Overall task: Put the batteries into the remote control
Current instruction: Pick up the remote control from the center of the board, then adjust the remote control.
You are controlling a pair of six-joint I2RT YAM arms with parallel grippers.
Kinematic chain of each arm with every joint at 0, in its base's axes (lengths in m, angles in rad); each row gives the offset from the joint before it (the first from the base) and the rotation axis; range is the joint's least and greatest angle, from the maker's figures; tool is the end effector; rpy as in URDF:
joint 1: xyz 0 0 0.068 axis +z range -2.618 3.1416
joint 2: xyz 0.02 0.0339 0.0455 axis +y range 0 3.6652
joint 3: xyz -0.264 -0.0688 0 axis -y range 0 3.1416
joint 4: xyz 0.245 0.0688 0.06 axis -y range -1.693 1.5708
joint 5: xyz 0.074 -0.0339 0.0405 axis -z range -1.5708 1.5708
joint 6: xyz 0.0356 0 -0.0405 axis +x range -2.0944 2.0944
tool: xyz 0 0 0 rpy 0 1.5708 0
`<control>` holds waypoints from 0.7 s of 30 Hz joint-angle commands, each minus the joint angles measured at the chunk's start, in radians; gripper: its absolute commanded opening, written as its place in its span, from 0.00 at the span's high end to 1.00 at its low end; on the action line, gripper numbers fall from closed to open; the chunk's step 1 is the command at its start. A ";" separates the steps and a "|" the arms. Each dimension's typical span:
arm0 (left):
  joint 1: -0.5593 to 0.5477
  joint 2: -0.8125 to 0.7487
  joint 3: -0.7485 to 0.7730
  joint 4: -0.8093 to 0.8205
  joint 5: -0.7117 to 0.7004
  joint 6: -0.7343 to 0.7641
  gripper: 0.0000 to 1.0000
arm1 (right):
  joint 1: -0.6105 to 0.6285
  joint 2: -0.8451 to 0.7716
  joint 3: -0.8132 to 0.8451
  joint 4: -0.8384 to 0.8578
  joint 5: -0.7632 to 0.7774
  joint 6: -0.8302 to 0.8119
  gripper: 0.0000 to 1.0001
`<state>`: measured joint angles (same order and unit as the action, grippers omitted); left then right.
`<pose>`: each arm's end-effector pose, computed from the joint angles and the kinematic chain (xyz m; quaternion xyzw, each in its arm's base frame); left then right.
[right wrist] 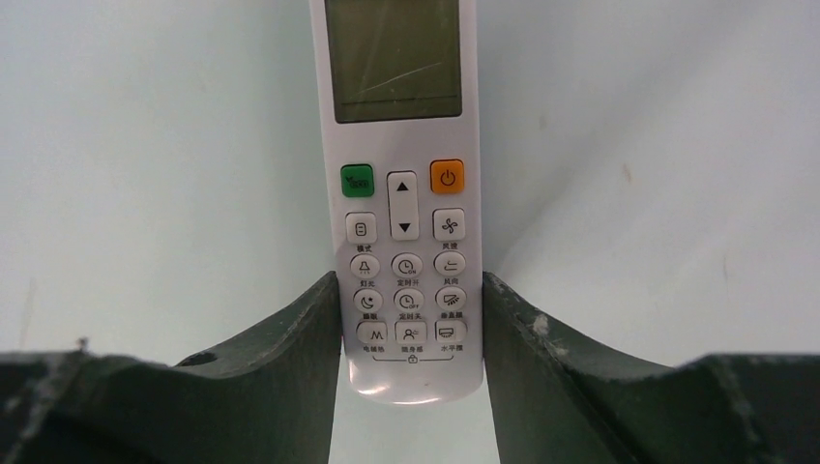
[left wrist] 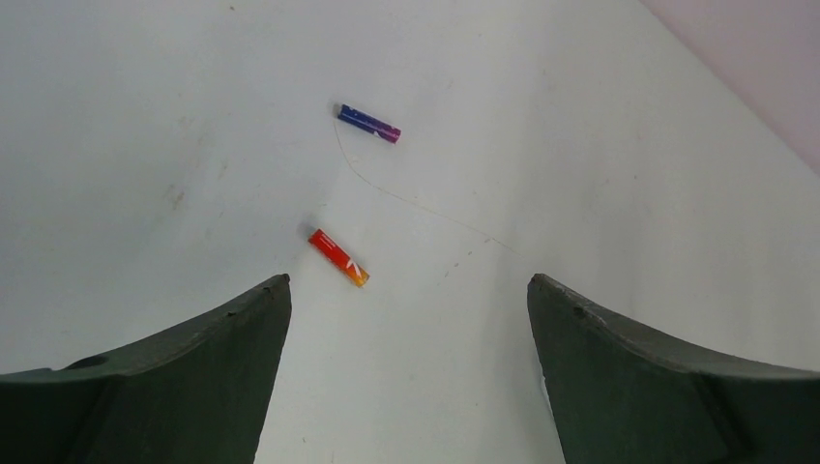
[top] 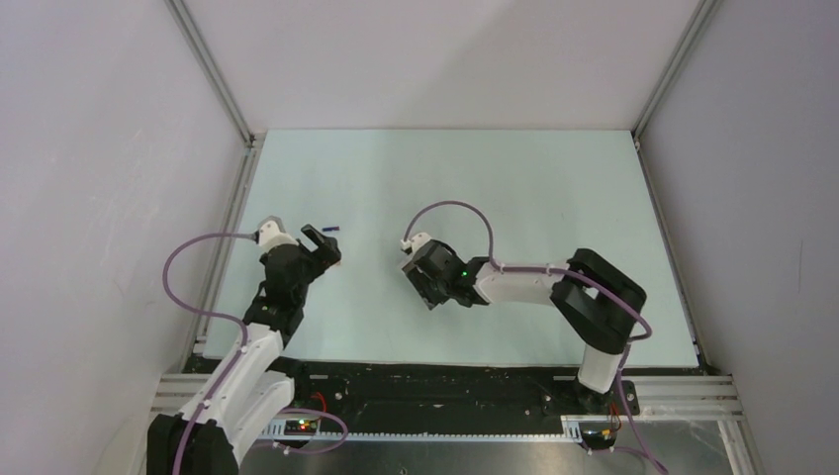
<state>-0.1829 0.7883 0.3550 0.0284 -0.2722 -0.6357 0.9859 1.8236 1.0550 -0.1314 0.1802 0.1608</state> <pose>0.1797 -0.0235 0.2096 -0.2584 0.7893 -0.1131 0.5454 0.2105 0.3063 0.1565 -0.3499 0.8734 0.1064 0.3215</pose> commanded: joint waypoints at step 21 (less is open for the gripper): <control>-0.473 -0.200 0.074 -0.164 0.095 -0.395 0.04 | 0.184 -0.687 -0.298 -0.125 0.021 0.329 1.00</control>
<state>-0.6083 0.5793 0.4122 -0.1318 -0.1543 -0.9401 1.1629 1.1896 0.7647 -0.2825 0.2016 0.4198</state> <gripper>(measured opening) 0.960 0.540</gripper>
